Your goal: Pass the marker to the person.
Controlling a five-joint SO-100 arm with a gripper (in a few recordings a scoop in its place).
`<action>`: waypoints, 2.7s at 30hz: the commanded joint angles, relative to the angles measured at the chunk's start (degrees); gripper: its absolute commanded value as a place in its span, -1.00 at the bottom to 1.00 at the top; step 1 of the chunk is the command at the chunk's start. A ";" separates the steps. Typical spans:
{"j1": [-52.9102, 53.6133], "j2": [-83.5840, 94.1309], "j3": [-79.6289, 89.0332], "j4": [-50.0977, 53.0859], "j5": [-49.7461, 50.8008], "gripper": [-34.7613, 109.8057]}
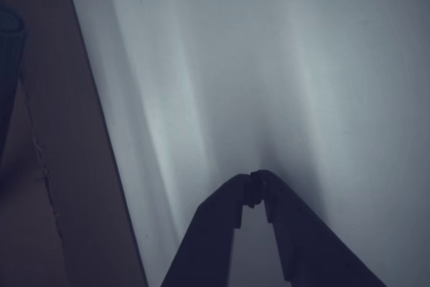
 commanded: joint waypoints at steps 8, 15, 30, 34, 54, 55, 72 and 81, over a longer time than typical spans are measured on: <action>-0.44 0.79 0.97 0.26 -1.05 -0.59; -0.53 0.79 0.97 0.26 -0.97 -0.59; -12.48 -2.11 -27.69 1.93 15.73 -0.59; -16.44 -8.53 -39.29 -4.13 23.38 -0.59; -32.61 -42.98 -70.22 -24.70 19.86 -0.59; -33.40 -43.77 -70.31 -24.52 18.02 -0.59; -35.33 -50.45 -65.30 -16.70 -18.98 -0.59; -31.03 -52.29 -65.83 -2.46 -29.62 -0.59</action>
